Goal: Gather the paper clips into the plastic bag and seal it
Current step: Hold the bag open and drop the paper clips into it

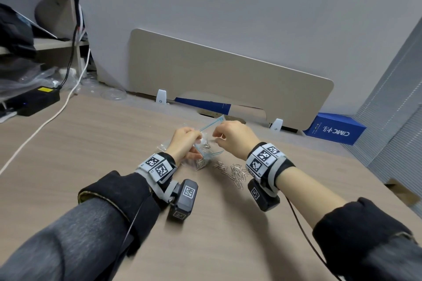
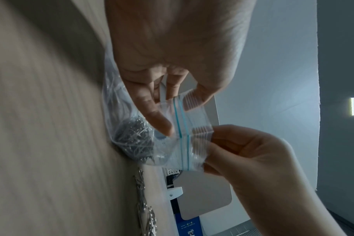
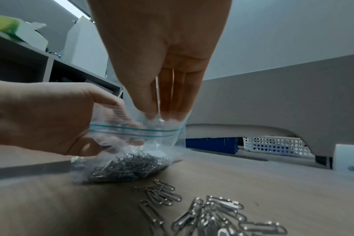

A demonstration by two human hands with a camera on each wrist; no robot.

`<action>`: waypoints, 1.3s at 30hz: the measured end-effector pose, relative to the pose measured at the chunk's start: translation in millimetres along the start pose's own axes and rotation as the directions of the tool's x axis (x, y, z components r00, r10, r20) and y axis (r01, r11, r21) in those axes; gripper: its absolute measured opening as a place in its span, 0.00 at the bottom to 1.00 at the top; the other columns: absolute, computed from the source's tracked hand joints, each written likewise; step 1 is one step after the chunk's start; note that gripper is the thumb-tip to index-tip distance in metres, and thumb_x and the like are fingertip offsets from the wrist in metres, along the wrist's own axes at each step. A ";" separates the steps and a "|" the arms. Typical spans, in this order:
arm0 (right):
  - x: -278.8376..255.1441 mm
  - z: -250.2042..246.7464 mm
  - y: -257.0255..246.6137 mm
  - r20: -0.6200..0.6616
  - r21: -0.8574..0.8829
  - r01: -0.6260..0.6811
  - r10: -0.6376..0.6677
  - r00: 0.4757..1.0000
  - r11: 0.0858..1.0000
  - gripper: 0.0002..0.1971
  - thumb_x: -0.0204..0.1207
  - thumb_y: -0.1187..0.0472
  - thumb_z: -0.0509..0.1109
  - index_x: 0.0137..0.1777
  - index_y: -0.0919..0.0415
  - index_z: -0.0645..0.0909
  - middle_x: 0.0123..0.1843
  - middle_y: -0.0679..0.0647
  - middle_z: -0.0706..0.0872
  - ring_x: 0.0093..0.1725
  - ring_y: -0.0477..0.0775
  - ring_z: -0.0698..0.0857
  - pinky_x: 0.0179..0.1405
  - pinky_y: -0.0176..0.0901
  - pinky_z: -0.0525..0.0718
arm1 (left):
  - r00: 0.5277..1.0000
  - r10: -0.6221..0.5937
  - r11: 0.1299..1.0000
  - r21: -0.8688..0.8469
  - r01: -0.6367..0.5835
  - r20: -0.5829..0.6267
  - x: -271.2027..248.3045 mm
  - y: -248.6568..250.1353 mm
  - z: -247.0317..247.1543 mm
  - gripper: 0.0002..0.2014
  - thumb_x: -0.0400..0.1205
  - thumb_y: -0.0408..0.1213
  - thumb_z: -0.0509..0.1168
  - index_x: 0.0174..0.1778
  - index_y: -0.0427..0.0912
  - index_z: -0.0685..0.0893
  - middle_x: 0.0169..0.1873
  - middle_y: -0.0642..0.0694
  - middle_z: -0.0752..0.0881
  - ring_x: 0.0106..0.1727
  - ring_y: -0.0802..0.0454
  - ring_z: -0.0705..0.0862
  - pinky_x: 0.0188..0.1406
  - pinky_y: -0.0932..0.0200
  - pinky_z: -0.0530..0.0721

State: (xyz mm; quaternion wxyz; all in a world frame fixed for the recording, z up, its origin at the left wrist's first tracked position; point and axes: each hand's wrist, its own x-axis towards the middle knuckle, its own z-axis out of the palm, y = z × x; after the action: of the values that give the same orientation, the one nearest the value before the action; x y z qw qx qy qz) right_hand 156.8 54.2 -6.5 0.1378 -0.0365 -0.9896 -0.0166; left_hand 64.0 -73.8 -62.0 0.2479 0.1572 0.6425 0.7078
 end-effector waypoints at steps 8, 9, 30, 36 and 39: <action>-17.4 -9.0 27.7 -0.132 0.136 -0.267 0.284 0.950 0.954 0.11 0.77 0.60 0.63 0.52 0.57 0.86 0.53 0.51 0.89 0.54 0.55 0.85 0.53 0.49 0.84 | 1.000 -0.020 1.000 -0.018 0.020 -0.015 1.2 -0.5 0.6 0.13 0.81 0.30 0.61 0.59 0.28 0.80 0.40 0.42 0.78 0.25 0.49 0.76 0.24 0.55 0.87; -20.3 -9.2 35.2 -0.002 0.098 -0.341 0.343 0.940 0.935 0.12 0.78 0.58 0.63 0.57 0.57 0.84 0.57 0.53 0.88 0.56 0.56 0.85 0.55 0.49 0.84 | 1.000 -0.019 1.000 -0.017 0.019 -0.014 1.2 -0.5 0.4 0.13 0.81 0.30 0.61 0.59 0.28 0.80 0.40 0.42 0.78 0.25 0.49 0.76 0.24 0.55 0.87; -47.4 19.5 42.7 0.434 0.072 -0.307 0.248 0.866 0.949 0.11 0.68 0.59 0.79 0.46 0.66 0.91 0.44 0.62 0.92 0.47 0.59 0.89 0.48 0.51 0.89 | 1.000 -0.028 1.000 -0.009 0.028 -0.008 1.7 -0.9 0.0 0.14 0.81 0.31 0.62 0.61 0.29 0.79 0.42 0.42 0.79 0.26 0.48 0.78 0.28 0.52 0.88; -43.3 22.8 39.9 0.383 0.063 -0.332 0.285 0.879 0.941 0.07 0.68 0.62 0.78 0.43 0.64 0.92 0.42 0.58 0.93 0.39 0.53 0.87 0.37 0.39 0.81 | 1.000 -0.021 1.000 -0.002 0.021 -0.009 1.5 -1.5 -0.3 0.14 0.81 0.30 0.61 0.61 0.28 0.80 0.41 0.42 0.79 0.26 0.48 0.78 0.27 0.53 0.88; -41.1 23.6 38.4 0.370 0.048 -0.339 0.298 0.880 0.940 0.06 0.68 0.62 0.76 0.41 0.64 0.91 0.40 0.58 0.92 0.37 0.52 0.85 0.36 0.37 0.78 | 1.000 -0.018 1.000 0.001 0.018 -0.009 1.7 -1.3 -0.9 0.14 0.81 0.30 0.61 0.61 0.28 0.80 0.41 0.42 0.79 0.26 0.48 0.78 0.29 0.52 0.88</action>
State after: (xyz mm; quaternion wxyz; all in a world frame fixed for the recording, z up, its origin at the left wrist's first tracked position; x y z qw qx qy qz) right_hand 192.8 90.8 -39.7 -0.0419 -0.1936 -0.9778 0.0683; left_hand 62.2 -73.5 -63.6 0.2516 0.1483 0.6453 0.7059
